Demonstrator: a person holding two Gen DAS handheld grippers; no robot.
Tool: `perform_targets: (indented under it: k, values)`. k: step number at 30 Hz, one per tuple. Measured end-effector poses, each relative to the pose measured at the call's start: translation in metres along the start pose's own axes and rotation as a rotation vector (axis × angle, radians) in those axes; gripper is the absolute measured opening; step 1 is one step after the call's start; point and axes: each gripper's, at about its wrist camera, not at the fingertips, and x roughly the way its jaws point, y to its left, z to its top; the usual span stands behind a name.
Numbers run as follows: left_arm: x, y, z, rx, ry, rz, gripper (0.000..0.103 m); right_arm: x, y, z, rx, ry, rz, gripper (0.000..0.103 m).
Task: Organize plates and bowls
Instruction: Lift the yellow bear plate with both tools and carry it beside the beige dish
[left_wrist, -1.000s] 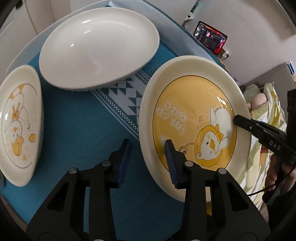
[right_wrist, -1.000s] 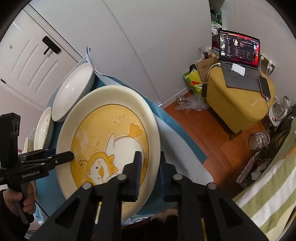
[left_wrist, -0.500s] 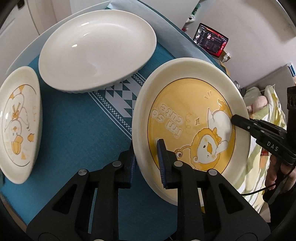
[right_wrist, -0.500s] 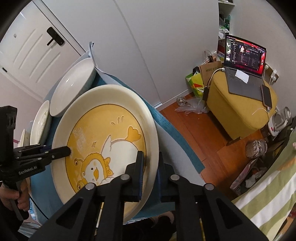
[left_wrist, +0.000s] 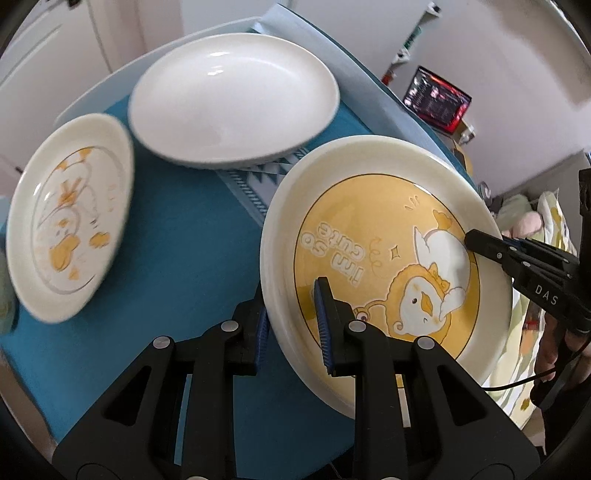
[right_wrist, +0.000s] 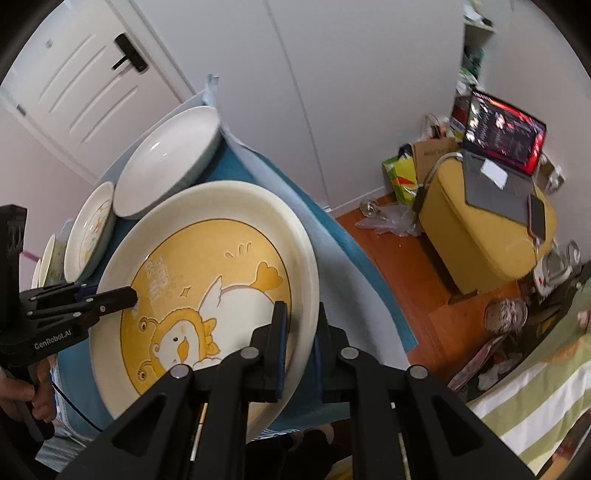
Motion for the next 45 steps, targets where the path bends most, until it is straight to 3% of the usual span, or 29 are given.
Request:
perform_targets:
  k: [7,13,23,31,45]
  values:
    - [-0.033,0.025,-0.019,-0.095,-0.064,0.024,0.019,-0.009,0.033,0.005,-0.106,-0.020,0.046,0.012]
    - [-0.084,0.054,-0.056,-0.236,-0.157,0.080,0.019,-0.027,0.084,0.010,-0.242,-0.043,0.129,0.012]
    - [-0.153,0.132,-0.173,-0.550,-0.248,0.233,0.019,-0.014,0.203,-0.008,-0.570,0.020,0.318,0.012]
    - [-0.142,0.184,-0.251,-0.716,-0.238,0.278,0.019,0.036,0.275,-0.045,-0.724,0.108,0.384,0.012]
    - [-0.110,0.216,-0.271,-0.745,-0.284,0.263,0.019,0.080,0.300,-0.065,-0.763,0.114,0.376,0.012]
